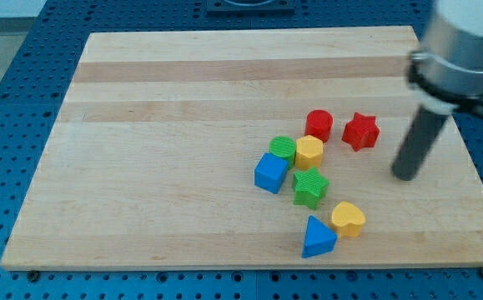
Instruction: Move the red star into the green circle
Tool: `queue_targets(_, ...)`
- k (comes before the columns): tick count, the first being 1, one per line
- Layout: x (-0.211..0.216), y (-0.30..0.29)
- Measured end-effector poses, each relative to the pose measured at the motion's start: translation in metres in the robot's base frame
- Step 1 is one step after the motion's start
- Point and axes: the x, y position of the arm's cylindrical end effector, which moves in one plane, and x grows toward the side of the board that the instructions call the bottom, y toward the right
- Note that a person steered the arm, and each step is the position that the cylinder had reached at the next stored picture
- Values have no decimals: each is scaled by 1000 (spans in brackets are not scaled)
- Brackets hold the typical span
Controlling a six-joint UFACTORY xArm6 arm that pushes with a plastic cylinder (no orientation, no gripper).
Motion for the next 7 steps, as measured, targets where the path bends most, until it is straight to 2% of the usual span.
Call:
queue_targets(4, -6, 30)
queue_targets(6, -29, 57)
queue_targets(7, -56, 49)
